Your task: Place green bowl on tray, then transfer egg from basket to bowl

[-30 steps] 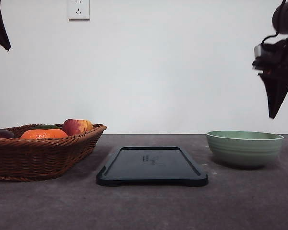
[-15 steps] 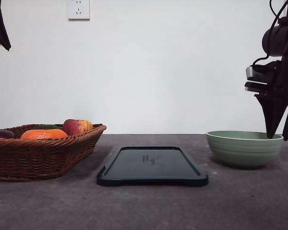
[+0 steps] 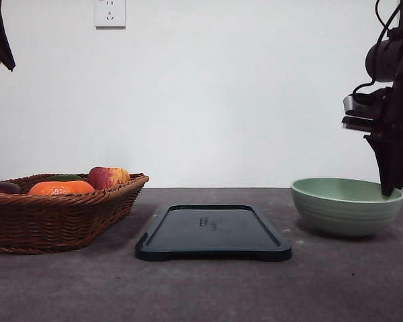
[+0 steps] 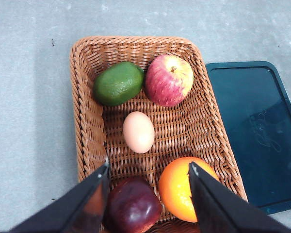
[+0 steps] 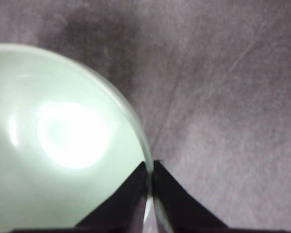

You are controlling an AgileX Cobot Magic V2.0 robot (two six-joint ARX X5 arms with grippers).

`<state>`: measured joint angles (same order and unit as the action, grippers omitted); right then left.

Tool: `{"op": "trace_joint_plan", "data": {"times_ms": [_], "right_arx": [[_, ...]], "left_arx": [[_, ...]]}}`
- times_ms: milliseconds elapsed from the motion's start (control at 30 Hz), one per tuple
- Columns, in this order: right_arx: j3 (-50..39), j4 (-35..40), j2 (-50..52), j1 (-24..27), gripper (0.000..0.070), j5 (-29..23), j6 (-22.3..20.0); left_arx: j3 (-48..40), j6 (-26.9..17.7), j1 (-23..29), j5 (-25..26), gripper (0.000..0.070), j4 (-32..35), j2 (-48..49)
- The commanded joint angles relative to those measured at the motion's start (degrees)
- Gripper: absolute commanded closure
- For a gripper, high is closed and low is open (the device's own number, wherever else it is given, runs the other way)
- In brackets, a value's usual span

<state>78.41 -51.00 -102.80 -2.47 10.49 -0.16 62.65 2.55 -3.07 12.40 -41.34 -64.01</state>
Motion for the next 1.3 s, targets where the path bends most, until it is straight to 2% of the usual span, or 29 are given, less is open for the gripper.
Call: {"op": "trace_joint_plan", "data": {"times_ms": [0,167,333,467,867,1267], "right_arx": [[2.8,-1.4,-1.1,0.0,0.0696,0.0,0.0],[9.8,-10.8,-1.1,-1.1,0.0696,0.4,0.2],[16.4,-15.4,-1.1,-4.0,0.0696,2.4,1.2],[20.5,-15.3,-1.5,-7.4,0.0696,3.1,4.2],[29.1,-13.8,-9.0,-17.9,0.0696,3.1,6.1],[29.3,-8.2,-17.4,-20.4,0.0696,3.1,7.1]], "left_arx": [[1.4,0.1,-0.1,0.4,0.0381,0.5,-0.4],[1.4,0.1,-0.1,0.4,0.0385,0.5,-0.4],[1.4,0.1,-0.1,0.4,0.0385,0.5,-0.4],[1.4,0.1,-0.1,0.4,0.0385,0.5,-0.4],[1.4,0.1,-0.1,0.4,0.0385,0.5,-0.4],[1.4,0.1,-0.1,0.4,0.0385,0.5,-0.4]]}}
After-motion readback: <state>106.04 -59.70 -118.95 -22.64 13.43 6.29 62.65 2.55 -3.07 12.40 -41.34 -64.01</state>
